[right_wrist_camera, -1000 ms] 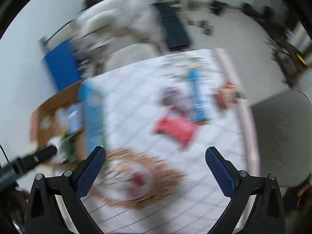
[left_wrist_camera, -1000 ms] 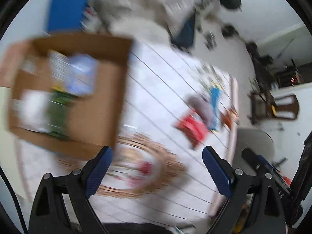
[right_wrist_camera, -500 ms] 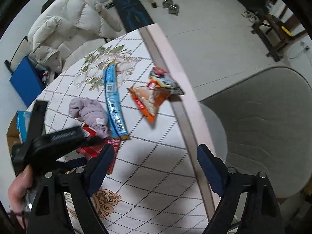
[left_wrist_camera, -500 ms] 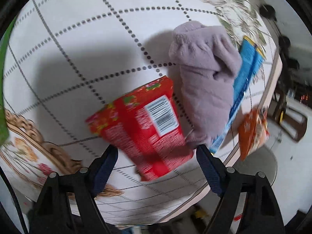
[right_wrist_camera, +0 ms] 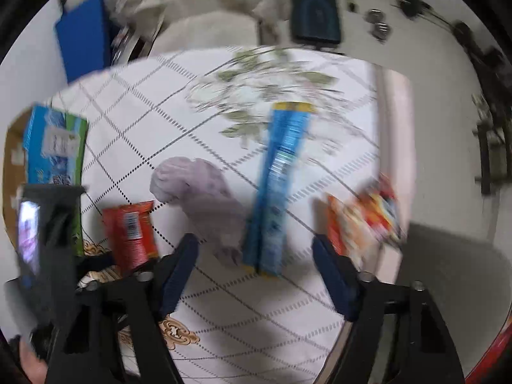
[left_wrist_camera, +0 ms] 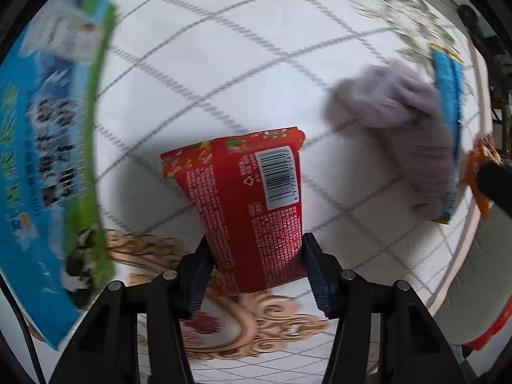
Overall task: Organize soft objects
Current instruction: 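Grasp the red snack bag with the left gripper while the right grasps the grey sock, then place the red bag and grey sock into the box, opening both grippers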
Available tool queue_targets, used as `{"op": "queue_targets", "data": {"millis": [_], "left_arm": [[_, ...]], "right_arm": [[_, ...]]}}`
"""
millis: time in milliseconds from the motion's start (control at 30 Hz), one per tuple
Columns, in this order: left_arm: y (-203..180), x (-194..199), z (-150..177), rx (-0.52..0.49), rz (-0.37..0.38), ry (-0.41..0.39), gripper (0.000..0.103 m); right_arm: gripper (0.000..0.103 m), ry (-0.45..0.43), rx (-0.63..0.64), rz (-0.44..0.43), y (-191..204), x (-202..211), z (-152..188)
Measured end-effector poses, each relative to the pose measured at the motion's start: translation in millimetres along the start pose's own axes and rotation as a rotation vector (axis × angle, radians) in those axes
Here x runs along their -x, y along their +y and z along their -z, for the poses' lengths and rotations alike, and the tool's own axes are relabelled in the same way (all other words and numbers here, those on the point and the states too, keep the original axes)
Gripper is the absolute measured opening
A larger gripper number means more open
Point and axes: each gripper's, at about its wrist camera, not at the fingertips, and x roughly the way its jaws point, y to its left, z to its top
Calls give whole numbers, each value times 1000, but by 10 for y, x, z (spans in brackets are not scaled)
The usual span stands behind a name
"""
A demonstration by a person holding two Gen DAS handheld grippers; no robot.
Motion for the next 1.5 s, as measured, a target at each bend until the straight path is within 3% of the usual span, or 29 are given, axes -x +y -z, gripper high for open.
{"op": "queue_targets", "data": {"millis": [267, 300, 333, 367, 500, 633, 800, 1000, 1100, 1133, 1300, 1500], "left_arm": [[341, -102, -17, 77, 131, 57, 57], [347, -103, -16, 78, 130, 58, 57], [343, -103, -10, 71, 125, 58, 57], [361, -97, -15, 66, 122, 56, 57], [263, -21, -15, 3, 79, 19, 49], [185, 7, 28, -57, 23, -15, 49], [-58, -44, -31, -126, -39, -14, 52], [-47, -89, -201, -154, -50, -16, 53], [-49, 91, -399, -161, -45, -39, 46], [11, 154, -379, -158, -37, -48, 44], [144, 566, -203, -149, 31, -102, 43], [720, 1638, 50, -152, 160, -249, 43]], "right_arm": [[64, 182, 91, -29, 373, -615, -348], [64, 191, 96, -26, 394, -653, -354], [53, 202, 91, -31, 406, -692, -354], [49, 214, 71, -41, 399, -722, -343], [48, 266, -40, -92, 316, -740, -141], [48, 314, -171, -176, 171, -748, 210], [51, 266, -286, -188, 25, -706, 432], [55, 203, -206, -38, 124, -622, 502], [55, 184, -187, -12, 180, -653, 496], [49, 180, -190, -13, 192, -667, 505], [43, 131, -254, -55, 209, -485, 700], [43, -21, -292, -216, 568, 429, 986]]}}
